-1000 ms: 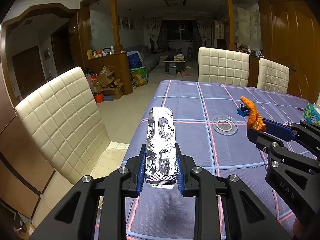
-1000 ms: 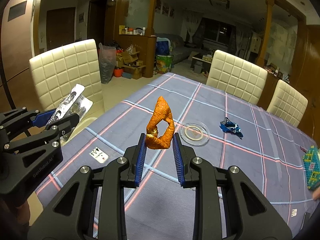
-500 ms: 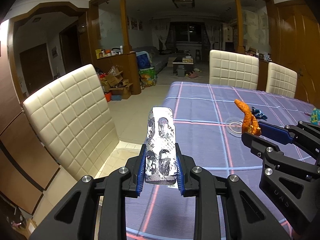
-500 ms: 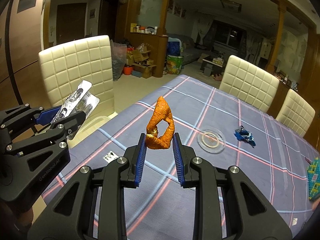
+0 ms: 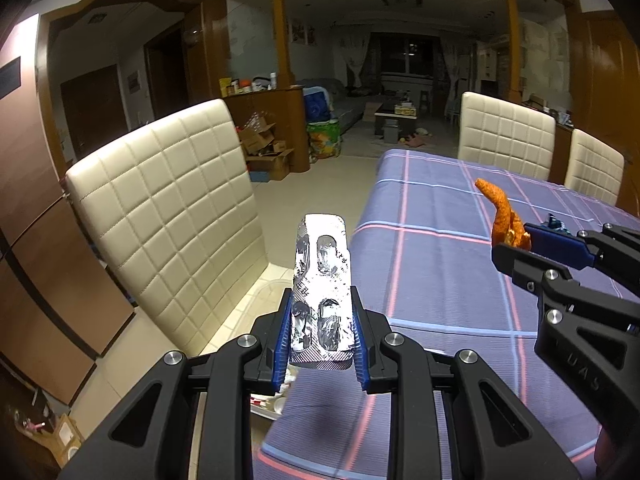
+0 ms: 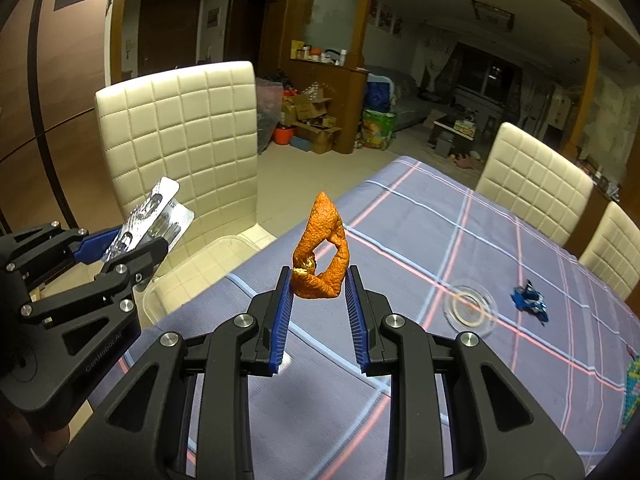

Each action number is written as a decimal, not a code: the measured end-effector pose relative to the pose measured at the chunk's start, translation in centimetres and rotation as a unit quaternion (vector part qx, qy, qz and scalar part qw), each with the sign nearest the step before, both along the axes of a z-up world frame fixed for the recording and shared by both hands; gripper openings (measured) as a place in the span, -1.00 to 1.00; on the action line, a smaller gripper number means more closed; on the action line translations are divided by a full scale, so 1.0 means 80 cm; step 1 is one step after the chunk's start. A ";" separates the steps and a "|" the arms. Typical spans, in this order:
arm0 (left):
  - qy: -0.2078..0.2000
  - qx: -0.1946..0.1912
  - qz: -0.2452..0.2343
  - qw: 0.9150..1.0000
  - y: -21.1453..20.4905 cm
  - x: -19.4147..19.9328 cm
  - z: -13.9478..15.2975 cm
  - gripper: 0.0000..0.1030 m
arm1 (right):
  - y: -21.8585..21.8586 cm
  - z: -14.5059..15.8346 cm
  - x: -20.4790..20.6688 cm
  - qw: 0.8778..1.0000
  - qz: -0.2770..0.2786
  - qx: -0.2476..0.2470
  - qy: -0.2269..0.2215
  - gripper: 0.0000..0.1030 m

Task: Collect trash
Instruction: 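Carry foil pack and orange peel to the clear bin and open both tools, then move both tools back over the table, then grasp the clear plastic lid with the left tool while the right tool grasps the blue wrapper, then carry lid and wrapper to the clear bin and open the left tool, then open the right tool to drop the blue wrapper into the bin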

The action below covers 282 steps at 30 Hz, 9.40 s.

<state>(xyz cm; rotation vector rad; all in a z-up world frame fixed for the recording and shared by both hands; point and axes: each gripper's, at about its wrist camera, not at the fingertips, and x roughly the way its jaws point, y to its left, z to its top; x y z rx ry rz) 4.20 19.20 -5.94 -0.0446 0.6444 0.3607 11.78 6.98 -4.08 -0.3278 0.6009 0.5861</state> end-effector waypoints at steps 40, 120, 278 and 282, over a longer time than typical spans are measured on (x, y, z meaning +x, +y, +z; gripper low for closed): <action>0.048 -0.051 0.093 0.993 0.154 0.047 -0.066 -0.48 | 0.166 -0.042 0.056 0.995 0.085 -0.038 0.036 -0.45; 0.118 -0.044 -0.231 0.965 -0.231 0.208 -0.082 0.60 | -0.244 -0.087 0.175 0.971 -0.220 -0.020 0.088 0.54; 0.065 -0.039 0.083 0.994 0.191 0.022 -0.085 0.72 | 0.216 -0.038 0.078 0.997 0.047 -0.057 0.031 0.92; 0.064 -0.040 0.079 0.994 0.186 0.024 -0.083 0.72 | 0.211 -0.040 0.084 0.997 0.041 -0.057 0.039 0.92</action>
